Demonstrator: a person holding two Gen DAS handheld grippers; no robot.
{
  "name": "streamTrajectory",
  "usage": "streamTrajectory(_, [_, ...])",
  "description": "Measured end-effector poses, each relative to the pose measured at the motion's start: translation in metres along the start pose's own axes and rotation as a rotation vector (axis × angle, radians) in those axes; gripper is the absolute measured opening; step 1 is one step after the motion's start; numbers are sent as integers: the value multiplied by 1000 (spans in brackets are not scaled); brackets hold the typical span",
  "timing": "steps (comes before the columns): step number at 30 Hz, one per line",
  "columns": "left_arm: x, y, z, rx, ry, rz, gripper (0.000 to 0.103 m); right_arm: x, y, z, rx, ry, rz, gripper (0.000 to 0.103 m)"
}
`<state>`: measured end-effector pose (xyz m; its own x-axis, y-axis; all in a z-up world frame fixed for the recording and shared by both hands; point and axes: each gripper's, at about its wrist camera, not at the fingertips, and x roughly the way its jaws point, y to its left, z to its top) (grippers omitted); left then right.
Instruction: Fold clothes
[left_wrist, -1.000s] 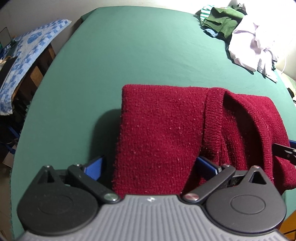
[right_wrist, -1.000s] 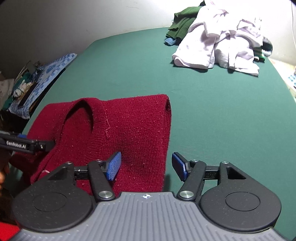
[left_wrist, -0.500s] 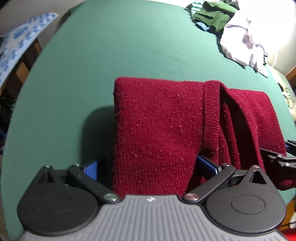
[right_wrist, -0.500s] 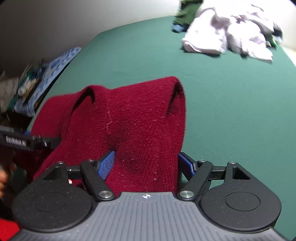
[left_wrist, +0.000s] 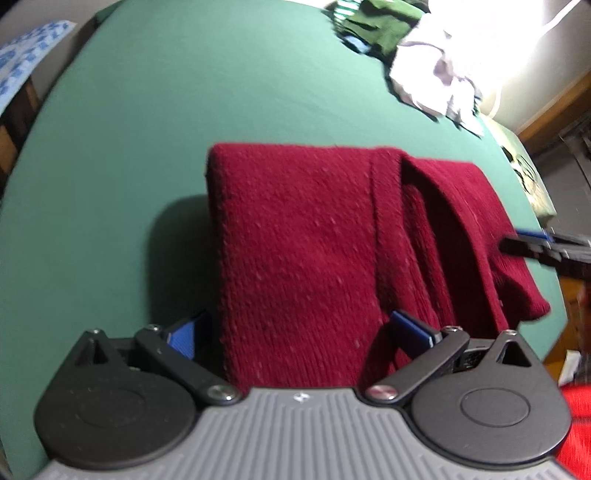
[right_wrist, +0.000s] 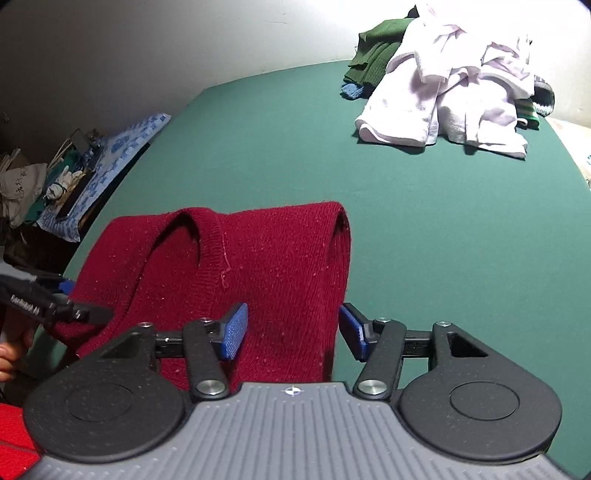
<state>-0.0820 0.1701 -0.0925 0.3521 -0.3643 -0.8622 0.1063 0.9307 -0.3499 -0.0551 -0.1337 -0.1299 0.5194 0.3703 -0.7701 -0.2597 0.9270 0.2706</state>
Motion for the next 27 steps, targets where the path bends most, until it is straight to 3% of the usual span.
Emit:
streamTrajectory(5, [5, -3, 0, -13, -4, -53, 102, 21, -15, 6, 92, 47, 9, 64])
streamTrajectory(9, [8, -5, 3, -22, -10, -67, 102, 22, -21, 6, 57, 57, 12, 69])
streamTrajectory(14, [11, -6, 5, -28, -10, -91, 102, 25, -33, 6, 116, 114, 78, 69])
streamTrajectory(18, [12, 5, 12, -115, -23, -143, 102, 31, -28, 4, 109, 126, 103, 72])
streamTrajectory(27, [14, 0, 12, -82, -23, -109, 102, 28, -22, 0, 109, 136, 78, 74])
